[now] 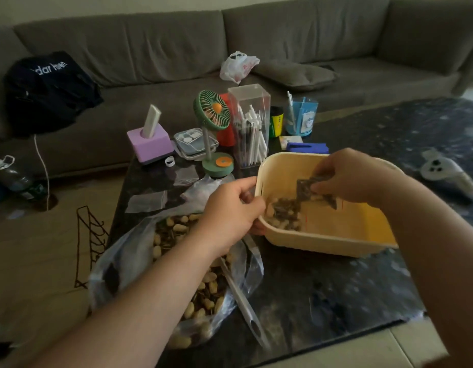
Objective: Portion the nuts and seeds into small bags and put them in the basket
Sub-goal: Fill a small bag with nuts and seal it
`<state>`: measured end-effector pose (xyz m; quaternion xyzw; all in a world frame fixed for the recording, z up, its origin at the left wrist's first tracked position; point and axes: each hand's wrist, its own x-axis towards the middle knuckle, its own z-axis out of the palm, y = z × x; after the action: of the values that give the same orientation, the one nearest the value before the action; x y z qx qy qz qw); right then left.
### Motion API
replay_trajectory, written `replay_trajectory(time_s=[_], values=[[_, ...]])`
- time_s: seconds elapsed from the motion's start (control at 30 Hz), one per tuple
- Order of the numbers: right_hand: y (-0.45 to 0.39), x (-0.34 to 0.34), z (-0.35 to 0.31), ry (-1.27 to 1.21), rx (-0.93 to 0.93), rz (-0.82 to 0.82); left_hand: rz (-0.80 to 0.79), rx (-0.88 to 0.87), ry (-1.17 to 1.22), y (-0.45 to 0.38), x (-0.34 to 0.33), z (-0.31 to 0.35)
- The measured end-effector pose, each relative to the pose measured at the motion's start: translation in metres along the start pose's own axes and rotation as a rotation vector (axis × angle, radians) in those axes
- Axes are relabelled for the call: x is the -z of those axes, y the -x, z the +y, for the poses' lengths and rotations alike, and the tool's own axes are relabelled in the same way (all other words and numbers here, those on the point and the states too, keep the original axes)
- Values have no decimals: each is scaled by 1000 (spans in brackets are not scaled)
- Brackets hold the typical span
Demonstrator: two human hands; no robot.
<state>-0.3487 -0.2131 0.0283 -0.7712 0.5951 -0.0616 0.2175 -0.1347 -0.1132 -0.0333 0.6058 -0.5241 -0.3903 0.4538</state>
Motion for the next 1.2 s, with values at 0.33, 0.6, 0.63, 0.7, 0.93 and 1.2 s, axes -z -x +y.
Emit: replay_trajectory(time_s=[0.33,0.6,0.63,0.7,0.93,1.2], values=[[6,-27,15,254,-75,-309,149,-230,-76,41,-4,-25],[11,-42,12,412,-87,-351,133,-233,-58,44,-5,-21],[13,-40,12,427,-67,-319,129,-238,-46,43,-5,-20],[17,-36,11,413,-15,-255,113,-238,-21,41,-5,-20],[20,-44,10,379,70,-465,73,-183,62,39,-5,-19],[16,-44,11,311,19,-416,40,-117,150,34,-8,-19]])
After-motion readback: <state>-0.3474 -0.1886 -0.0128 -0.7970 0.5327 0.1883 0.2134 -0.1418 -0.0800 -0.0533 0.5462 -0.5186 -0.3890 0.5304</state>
